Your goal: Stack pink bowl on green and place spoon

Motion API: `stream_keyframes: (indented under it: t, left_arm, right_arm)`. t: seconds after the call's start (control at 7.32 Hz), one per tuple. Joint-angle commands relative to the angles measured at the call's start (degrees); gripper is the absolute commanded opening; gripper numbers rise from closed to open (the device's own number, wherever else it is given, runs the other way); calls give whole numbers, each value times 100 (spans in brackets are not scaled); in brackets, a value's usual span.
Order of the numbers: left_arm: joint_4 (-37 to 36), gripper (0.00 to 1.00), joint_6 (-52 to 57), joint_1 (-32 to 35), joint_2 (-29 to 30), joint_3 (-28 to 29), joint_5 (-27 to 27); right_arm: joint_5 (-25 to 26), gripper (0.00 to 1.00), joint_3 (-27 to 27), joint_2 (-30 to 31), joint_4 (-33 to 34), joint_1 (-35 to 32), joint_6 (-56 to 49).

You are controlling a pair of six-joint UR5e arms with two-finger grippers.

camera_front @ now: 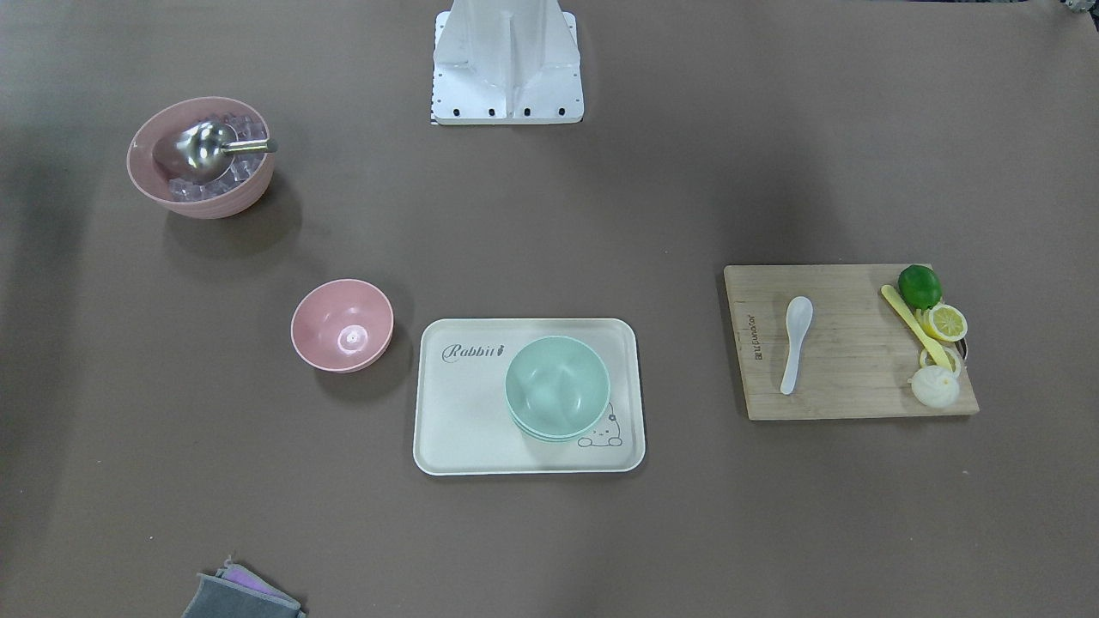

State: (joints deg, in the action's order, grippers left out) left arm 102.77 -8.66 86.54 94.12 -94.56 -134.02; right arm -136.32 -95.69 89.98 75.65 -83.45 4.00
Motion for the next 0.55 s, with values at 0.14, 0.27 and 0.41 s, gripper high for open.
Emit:
stream_keyframes:
  t: [0.14,0.27,0.41]
  left_arm:
    - [23,98,-57,-365,343,-10,33]
    - [-2,98,-370,-557,544,25,51]
    - [6,98,-695,-620,668,-36,60]
  right_arm:
    - [-18,100,314,-813,-683,1107,1513]
    - [43,100,262,-1103,-770,1442,2003]
    - [105,100,236,-1402,-797,1793,3087]
